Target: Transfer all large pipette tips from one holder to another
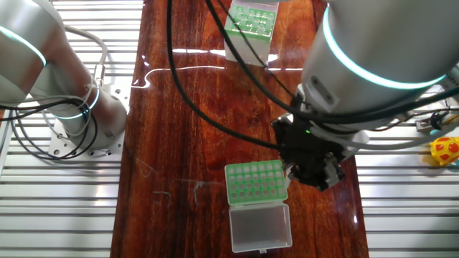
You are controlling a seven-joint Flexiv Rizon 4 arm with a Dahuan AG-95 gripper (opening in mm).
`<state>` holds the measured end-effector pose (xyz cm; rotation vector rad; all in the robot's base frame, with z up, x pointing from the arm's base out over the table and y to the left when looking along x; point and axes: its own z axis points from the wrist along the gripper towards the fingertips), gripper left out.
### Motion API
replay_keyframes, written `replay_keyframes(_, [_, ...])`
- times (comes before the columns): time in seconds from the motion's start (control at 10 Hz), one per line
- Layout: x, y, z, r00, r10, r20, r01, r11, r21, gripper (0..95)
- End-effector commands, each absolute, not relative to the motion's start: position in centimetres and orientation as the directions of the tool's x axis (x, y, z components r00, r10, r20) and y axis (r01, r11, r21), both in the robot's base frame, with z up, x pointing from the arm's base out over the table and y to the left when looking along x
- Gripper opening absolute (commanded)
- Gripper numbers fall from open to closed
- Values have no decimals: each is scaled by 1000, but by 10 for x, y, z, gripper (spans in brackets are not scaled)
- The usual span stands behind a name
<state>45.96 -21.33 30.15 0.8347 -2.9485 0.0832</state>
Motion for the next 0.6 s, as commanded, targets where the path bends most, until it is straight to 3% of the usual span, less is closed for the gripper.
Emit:
replay_keyframes(0.1, [460, -211, 300, -850, -520, 89, -524, 851, -32, 0])
replay_keyframes(0.6, [461, -209, 295, -852, -515, 88, -520, 854, -31, 0])
